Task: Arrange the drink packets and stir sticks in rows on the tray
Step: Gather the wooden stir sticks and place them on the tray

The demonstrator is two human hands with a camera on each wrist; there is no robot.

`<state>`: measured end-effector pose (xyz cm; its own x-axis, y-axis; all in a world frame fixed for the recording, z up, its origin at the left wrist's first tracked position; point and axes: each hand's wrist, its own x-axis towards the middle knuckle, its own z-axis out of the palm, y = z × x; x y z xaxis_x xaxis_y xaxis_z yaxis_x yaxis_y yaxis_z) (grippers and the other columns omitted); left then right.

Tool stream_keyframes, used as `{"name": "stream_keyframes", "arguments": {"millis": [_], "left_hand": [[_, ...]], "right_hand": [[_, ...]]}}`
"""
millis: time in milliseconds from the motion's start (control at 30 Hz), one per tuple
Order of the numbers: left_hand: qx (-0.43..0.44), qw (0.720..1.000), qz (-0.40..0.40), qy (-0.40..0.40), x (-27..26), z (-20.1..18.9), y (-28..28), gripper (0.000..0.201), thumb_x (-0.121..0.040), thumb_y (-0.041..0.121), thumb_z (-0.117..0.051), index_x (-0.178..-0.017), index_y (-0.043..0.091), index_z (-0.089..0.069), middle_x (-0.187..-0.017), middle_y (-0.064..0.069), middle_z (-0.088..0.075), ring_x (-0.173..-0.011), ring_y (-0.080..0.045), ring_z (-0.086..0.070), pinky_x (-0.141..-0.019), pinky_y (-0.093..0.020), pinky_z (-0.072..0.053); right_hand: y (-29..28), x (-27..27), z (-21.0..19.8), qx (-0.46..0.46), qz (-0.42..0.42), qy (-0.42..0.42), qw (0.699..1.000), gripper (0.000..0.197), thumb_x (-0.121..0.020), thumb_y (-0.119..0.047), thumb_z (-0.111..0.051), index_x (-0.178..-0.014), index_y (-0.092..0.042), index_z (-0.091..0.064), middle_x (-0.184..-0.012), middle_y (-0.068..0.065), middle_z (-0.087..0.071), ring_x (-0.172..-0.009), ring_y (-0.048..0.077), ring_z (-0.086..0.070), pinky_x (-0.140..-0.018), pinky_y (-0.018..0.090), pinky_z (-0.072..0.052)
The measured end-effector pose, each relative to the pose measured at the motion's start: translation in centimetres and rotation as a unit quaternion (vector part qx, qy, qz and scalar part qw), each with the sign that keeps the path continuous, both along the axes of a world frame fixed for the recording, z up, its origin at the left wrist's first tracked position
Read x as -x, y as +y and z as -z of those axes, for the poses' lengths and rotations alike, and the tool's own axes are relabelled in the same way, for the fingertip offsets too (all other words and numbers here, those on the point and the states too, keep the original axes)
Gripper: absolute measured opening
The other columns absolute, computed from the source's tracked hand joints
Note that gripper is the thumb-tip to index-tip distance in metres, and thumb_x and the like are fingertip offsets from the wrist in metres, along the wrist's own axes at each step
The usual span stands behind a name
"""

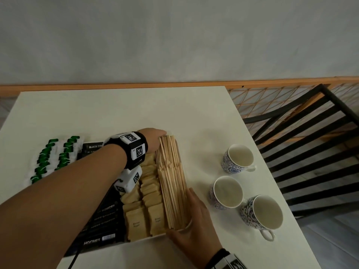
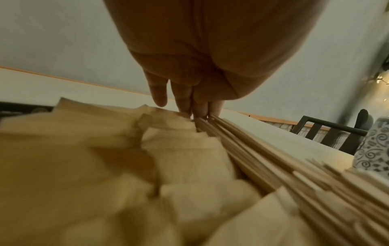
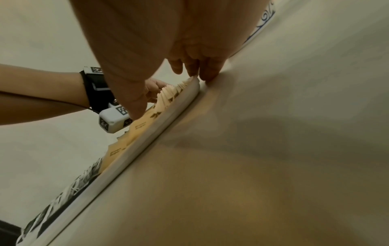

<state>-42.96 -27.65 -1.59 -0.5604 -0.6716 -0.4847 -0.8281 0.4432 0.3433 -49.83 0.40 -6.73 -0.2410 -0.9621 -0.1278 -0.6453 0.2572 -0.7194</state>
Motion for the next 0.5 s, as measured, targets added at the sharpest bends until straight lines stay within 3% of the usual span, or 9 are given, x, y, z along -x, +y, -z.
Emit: {"name": "stream_keyframes", "arguments": {"millis": [200, 300, 400, 500], "left_hand": [[0.006, 1.000, 0.014, -0.011, 0.2, 0.2, 0.3, 0.056, -0.097, 0.006, -0.030, -0.149, 0.026, -0.026, -0.157, -0.005, -0.024, -0.143, -0.022, -0.023, -0.117, -0.032, -0.020], [0.011, 1.000, 0.010, -0.011, 0.8, 0.0, 0.4, 0.056, -0.098, 0.009, -0.030, -0.150, 0.027, -0.022, -0.157, -0.004, -0.023, -0.143, -0.023, -0.024, -0.117, -0.032, -0.021], [0.010, 1.000, 0.018, -0.011, 1.7, -0.2, 0.4, 0.060, -0.098, 0.009, -0.031, -0.152, 0.028, -0.013, -0.160, -0.001, -0.012, -0.146, -0.020, -0.014, -0.118, -0.029, -0.013], [-0.012, 0.999, 0.040, -0.018, 2.7, -0.1, 0.7, 0.059, -0.098, 0.006, -0.032, -0.151, 0.029, -0.017, -0.159, 0.000, -0.015, -0.145, -0.020, -0.017, -0.118, -0.030, -0.014]], "right_hand": [[0.1, -0.1, 0.3, 0.013, 0.005, 0.009, 1.000, 0.097, -0.065, -0.057, -0.066, -0.140, -0.046, -0.006, -0.151, -0.020, -0.012, -0.140, -0.003, -0.012, -0.115, 0.017, -0.014], [0.1, -0.1, 0.3, 0.004, 0.003, 0.015, 1.000, 0.096, -0.065, -0.058, -0.065, -0.140, -0.047, -0.005, -0.150, -0.022, -0.009, -0.141, -0.003, -0.011, -0.114, 0.014, -0.011], [0.1, 0.0, 0.4, 0.003, 0.002, 0.020, 1.000, 0.097, -0.067, -0.059, -0.066, -0.141, -0.045, -0.005, -0.151, -0.022, -0.009, -0.141, -0.003, -0.010, -0.112, 0.011, -0.009], [0.1, -0.1, 0.4, 0.003, 0.001, 0.025, 1.000, 0.097, -0.068, -0.061, -0.066, -0.142, -0.045, -0.005, -0.150, -0.024, -0.005, -0.141, -0.005, -0.008, -0.111, 0.009, -0.006]]}}
